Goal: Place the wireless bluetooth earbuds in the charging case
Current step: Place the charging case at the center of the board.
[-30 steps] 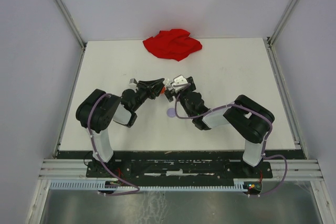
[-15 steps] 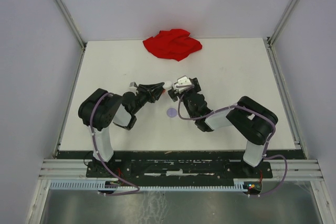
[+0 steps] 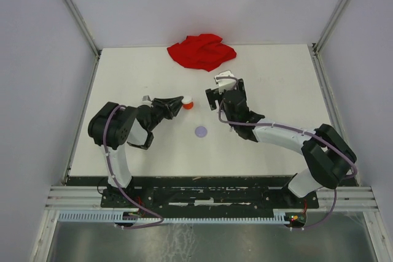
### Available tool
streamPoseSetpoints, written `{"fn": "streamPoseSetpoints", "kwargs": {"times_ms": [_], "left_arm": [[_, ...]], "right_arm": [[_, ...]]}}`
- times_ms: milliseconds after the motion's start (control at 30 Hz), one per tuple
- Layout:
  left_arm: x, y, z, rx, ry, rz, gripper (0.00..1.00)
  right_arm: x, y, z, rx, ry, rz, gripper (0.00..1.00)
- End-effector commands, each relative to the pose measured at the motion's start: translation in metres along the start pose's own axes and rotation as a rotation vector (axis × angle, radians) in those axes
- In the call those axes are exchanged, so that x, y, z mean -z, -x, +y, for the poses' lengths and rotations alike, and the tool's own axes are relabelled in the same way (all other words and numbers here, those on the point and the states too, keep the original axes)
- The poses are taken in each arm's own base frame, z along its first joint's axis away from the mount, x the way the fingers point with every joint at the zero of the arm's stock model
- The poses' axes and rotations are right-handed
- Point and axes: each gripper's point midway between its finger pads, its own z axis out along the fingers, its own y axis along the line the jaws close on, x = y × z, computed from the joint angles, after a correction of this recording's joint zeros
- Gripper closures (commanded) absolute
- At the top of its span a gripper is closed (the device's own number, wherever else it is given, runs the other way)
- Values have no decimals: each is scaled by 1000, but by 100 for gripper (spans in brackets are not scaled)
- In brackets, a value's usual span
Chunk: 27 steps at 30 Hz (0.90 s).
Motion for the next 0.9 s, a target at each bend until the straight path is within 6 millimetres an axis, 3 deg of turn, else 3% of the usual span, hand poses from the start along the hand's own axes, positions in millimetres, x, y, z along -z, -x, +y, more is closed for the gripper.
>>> {"fn": "streamPoseSetpoints", "kwargs": {"times_ms": [0,167,400,867], "left_arm": [[5,22,7,-106,27,-42,97],[10,37,22,-145,76,-80,97],[20,43,38,-161,123,-105,97],[33,64,54,-198,186,-188,97]], "right_arm": [[8,-8,4,-44,82,170,1],[13,-14,18,-40,173,262,1],[17,-30,49,-60,324,351,1],[29,-52,90,-69,482,450,3]]}}
